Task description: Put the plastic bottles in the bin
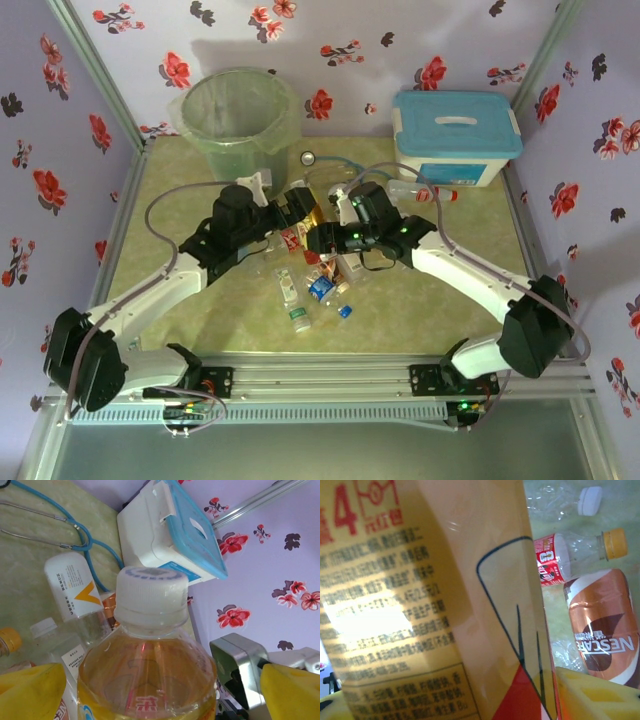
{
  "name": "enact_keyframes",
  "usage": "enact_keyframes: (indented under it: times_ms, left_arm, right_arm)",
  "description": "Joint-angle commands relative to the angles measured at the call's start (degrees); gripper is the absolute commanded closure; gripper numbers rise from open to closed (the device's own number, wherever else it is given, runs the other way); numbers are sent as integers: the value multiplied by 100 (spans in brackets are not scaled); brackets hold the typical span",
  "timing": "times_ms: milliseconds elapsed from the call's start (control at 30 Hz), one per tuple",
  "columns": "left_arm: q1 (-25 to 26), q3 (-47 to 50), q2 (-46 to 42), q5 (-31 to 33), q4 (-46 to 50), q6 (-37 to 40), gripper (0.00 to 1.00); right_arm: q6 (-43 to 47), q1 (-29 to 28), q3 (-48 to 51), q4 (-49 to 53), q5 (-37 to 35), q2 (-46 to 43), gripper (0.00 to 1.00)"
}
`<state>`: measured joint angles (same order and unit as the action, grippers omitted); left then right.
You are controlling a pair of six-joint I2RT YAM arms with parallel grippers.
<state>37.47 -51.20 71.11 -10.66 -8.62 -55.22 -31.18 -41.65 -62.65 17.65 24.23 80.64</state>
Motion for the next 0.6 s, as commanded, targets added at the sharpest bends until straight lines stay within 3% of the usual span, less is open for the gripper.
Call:
enact_keyframes:
  times_ms: [0,333,467,567]
  left_arm:
    - [91,-117,114,55,-210,-42,0]
    - [200,-154,213,134,-138,-93,16]
    - [195,-171,252,176,-165,-71,29]
    - [190,-158,306,134,-306,-178,32]
  right_arm:
    - [2,-36,-210,-200,-73,23,44]
    - [25,-107,-232,-455,-260,170,44]
    - [60,-115,-229,-474,-236,252,41]
    - [59,-118,-258,-477,-192,288,40]
